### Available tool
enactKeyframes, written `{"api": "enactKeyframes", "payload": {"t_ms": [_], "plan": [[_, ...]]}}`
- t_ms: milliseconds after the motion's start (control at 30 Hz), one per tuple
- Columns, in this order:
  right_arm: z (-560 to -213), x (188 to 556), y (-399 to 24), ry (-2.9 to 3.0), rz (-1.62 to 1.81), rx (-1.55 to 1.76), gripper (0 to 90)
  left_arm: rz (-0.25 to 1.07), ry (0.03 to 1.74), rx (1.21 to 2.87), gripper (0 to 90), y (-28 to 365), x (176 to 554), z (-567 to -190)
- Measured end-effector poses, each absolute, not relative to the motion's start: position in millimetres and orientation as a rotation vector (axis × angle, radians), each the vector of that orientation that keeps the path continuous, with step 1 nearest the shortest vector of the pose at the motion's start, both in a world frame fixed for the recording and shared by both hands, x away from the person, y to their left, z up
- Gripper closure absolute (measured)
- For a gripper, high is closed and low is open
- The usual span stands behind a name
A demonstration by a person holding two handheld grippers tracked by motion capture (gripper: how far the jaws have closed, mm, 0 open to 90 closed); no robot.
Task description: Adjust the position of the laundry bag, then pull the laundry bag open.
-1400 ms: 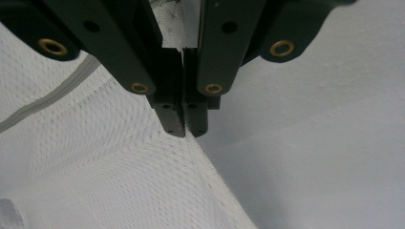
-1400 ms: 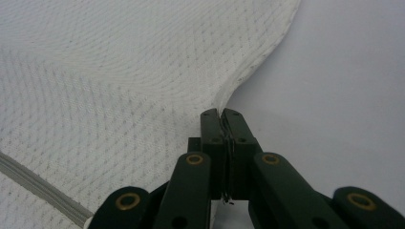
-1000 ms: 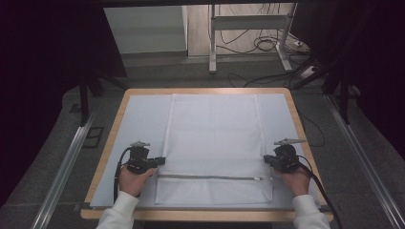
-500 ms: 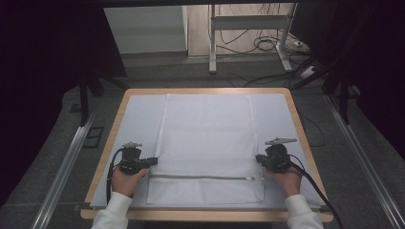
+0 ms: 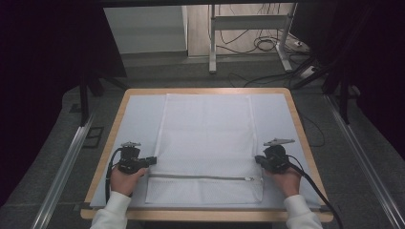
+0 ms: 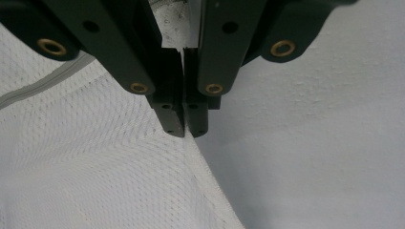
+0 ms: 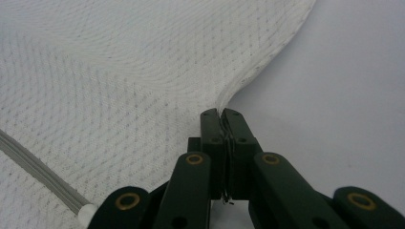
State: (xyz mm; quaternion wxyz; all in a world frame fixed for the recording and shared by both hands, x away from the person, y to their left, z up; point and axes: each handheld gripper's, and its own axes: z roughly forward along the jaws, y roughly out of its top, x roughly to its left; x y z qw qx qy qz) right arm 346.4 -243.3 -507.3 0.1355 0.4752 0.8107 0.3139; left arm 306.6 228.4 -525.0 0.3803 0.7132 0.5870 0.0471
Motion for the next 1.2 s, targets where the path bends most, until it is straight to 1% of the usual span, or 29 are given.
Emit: {"api": "enactKeyframes", "payload": {"t_ms": [133,200,233,267,300,400,433,467,633,733,900,1200], "plan": [[-507.6,346.5,-243.1,2.351,0.908,1.377,87.4,0.126,1.507,1.819,87.5,229.4,307.0,-526.1],[-507.2,346.2,-243.4,2.353,0.909,1.368,85.8,0.14,1.506,1.799,85.2,230.5,306.2,-524.9],[-506.6,346.1,-243.9,2.351,0.899,1.349,80.0,0.151,1.509,1.777,80.8,231.1,305.5,-523.6],[-505.9,345.8,-244.4,2.349,0.892,1.336,71.6,0.175,1.508,1.741,73.2,233.1,304.2,-520.2],[-503.8,345.0,-245.7,2.329,0.897,1.32,62.6,0.188,1.501,1.727,62.9,234.5,303.3,-517.3],[-498.0,343.8,-251.1,2.279,0.956,1.317,45.9,0.255,1.474,1.701,39.6,236.2,299.9,-503.9],[-496.1,343.9,-253.0,2.265,0.972,1.326,41.4,0.261,1.469,1.693,34.3,236.0,298.8,-500.3],[-494.7,344.0,-254.6,2.253,0.983,1.333,37.6,0.264,1.461,1.69,31.8,235.0,297.8,-497.4],[-490.3,340.4,-261.4,2.229,1.036,1.336,30.9,0.256,1.412,1.716,29.9,222.3,292.7,-488.2],[-487.5,335.7,-266.1,2.202,1.077,1.344,29.4,0.232,1.371,1.733,30.0,213.5,289.0,-481.7],[-484.8,331.5,-269.0,2.193,1.085,1.313,26.5,0.228,1.333,1.766,30.7,199.0,285.4,-474.0],[-486.2,331.2,-268.7,2.206,1.05,1.303,25.2,0.229,1.278,1.802,29.9,174.4,282.2,-473.7]]}}
